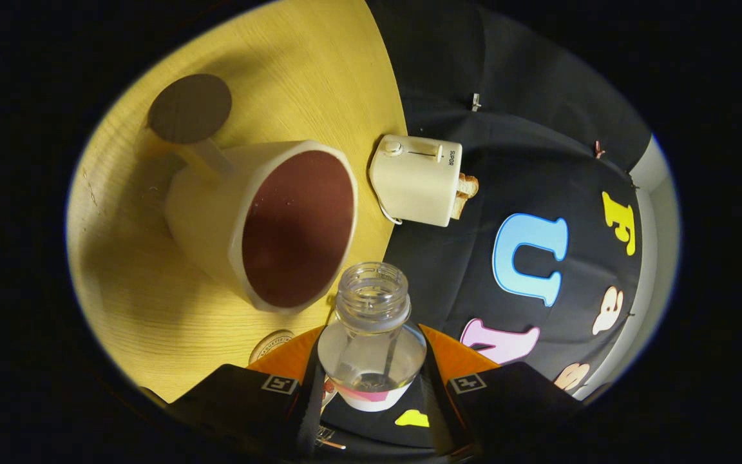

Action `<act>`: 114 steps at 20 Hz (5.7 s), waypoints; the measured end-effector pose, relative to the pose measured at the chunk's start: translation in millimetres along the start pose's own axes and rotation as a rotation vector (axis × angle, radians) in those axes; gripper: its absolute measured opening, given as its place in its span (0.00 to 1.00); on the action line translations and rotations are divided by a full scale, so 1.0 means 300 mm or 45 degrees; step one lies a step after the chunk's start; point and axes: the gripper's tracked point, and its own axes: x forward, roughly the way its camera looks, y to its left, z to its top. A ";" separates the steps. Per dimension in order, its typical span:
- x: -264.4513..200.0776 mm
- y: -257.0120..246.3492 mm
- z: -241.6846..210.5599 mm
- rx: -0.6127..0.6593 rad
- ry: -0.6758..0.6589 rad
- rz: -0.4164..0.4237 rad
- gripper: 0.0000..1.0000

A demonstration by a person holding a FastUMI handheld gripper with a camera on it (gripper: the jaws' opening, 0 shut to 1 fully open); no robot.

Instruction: Take the bottle from table, then pour the juice into the cup, finally place the bottle on the coaster

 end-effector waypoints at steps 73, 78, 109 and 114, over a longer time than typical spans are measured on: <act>0.031 -0.197 0.061 -0.575 -0.210 -0.173 0.70; 0.023 -0.198 0.063 -0.603 -0.226 -0.179 0.69; -0.031 -0.074 0.038 -0.286 -0.298 -0.104 0.70; -0.061 -0.123 0.032 0.087 -0.309 -0.044 0.70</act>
